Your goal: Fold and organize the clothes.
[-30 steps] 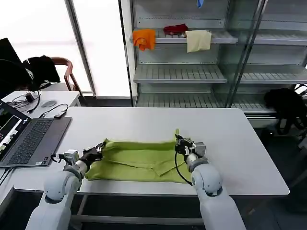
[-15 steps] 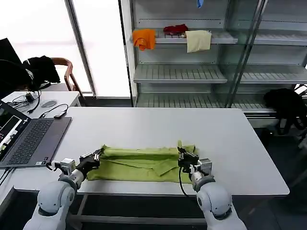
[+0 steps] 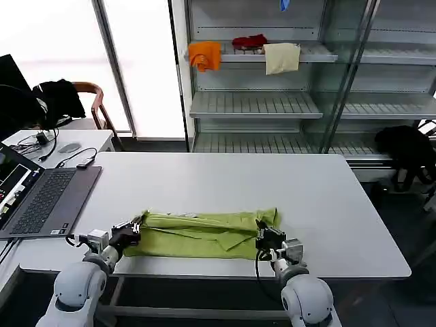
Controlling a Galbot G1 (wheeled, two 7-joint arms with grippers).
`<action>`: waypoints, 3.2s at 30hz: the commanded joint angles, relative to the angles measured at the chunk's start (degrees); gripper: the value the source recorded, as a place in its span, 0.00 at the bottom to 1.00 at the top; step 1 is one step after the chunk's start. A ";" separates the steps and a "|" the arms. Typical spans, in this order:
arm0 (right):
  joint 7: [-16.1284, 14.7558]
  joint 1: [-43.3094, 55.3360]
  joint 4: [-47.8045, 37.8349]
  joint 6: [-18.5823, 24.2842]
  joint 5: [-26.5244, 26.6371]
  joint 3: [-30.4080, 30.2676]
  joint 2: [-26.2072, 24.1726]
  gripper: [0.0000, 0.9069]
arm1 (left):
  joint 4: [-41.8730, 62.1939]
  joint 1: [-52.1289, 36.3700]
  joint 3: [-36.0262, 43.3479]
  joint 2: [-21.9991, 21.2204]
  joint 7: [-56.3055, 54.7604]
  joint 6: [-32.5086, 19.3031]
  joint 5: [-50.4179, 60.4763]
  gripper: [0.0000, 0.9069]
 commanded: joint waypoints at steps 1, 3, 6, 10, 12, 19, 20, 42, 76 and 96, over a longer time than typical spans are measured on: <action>0.86 -1.24 0.05 0.09 -6.73 0.05 0.30 1.00 | -0.05 0.79 0.24 -0.76 -0.11 -1.31 1.87 1.00; 1.13 -1.12 -0.03 0.13 -8.35 0.11 0.43 1.00 | -0.13 0.75 0.28 -1.01 -0.27 -1.48 1.78 1.00; 1.37 -0.91 -0.16 0.16 -10.34 0.42 0.42 1.00 | -0.24 0.57 0.35 -1.18 -0.63 -1.56 1.67 1.00; 1.50 -0.80 -0.50 0.19 -12.73 0.91 0.21 1.00 | -0.30 0.33 0.41 -1.40 -1.21 -1.57 1.57 1.00; 1.56 -0.82 -0.86 0.19 -14.99 1.16 0.11 1.00 | -0.39 0.27 0.36 -1.51 -1.73 -1.57 1.12 1.00; 1.35 -1.17 -1.18 0.25 -17.07 2.49 -0.54 1.00 | -2.23 0.66 -0.49 -2.19 -4.47 -0.97 -5.19 1.00; 1.51 -1.14 -0.84 0.59 -15.61 2.71 -0.52 1.00 | -2.53 0.76 -0.87 -2.69 -5.19 -1.25 -6.03 1.00; 1.85 5.88 10.40 0.17 9.26 7.35 -2.28 1.00 | -2.37 6.29 -2.18 -5.22 -9.01 -4.76 -5.64 0.98; 2.16 3.24 11.05 0.19 7.66 7.41 -1.98 1.00 | -1.95 7.29 -3.71 -5.06 -6.02 -12.10 9.65 0.00; 1.46 7.68 2.62 2.03 6.71 4.80 -5.96 1.00 | 0.90 2.02 -23.34 16.12 4.41 -8.67 5.14 0.00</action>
